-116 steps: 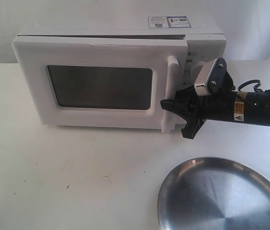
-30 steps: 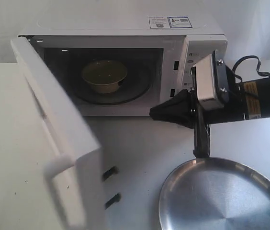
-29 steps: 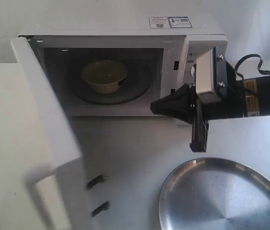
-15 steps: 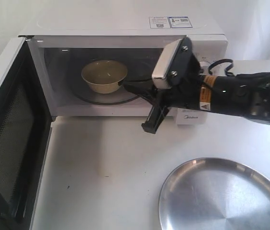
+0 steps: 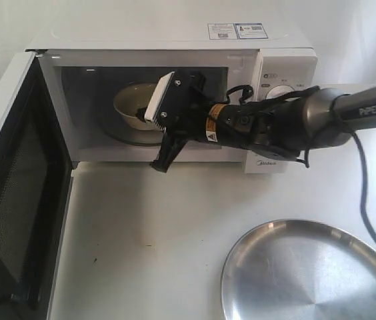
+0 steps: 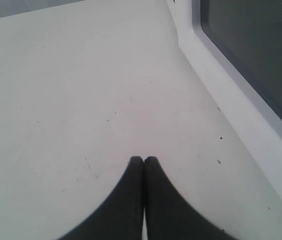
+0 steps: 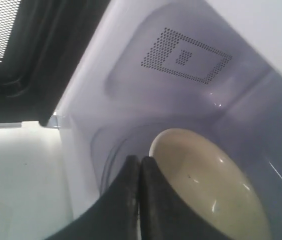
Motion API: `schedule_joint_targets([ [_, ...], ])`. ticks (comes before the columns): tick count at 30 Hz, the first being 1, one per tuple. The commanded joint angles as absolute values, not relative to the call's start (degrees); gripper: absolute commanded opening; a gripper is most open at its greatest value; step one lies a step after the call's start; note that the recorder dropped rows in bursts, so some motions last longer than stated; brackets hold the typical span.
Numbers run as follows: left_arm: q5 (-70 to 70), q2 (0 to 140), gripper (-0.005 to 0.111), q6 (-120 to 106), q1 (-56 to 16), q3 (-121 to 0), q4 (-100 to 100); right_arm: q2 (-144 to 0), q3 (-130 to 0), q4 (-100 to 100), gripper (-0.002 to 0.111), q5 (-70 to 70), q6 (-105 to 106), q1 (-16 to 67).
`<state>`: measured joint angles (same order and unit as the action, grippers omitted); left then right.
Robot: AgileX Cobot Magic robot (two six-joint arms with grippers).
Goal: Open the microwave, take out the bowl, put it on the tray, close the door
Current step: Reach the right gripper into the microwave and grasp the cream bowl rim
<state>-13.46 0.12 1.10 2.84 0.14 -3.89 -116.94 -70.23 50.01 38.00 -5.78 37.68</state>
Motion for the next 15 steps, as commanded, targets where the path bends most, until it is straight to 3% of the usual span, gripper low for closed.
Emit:
schedule_joint_targets([
  [1, -13.5, 0.0, 0.000, 1.2, 2.7, 0.0, -3.5, -121.4, -75.5, 49.3, 0.000, 37.7, -5.1, 37.7],
  [4, -13.5, 0.0, 0.000, 1.2, 2.7, 0.0, -3.5, -123.6, -77.6, 49.3, 0.006, 37.3, -5.1, 37.7],
  [8, -13.5, 0.0, 0.000, 1.2, 2.7, 0.0, -3.5, -124.7, -78.2, 50.3, 0.023, 36.7, -8.8, 38.2],
  [15, -13.5, 0.0, 0.000, 1.2, 2.7, 0.0, -3.5, -124.7, -79.6, 50.9, 0.062, 35.9, -4.6, 39.0],
])
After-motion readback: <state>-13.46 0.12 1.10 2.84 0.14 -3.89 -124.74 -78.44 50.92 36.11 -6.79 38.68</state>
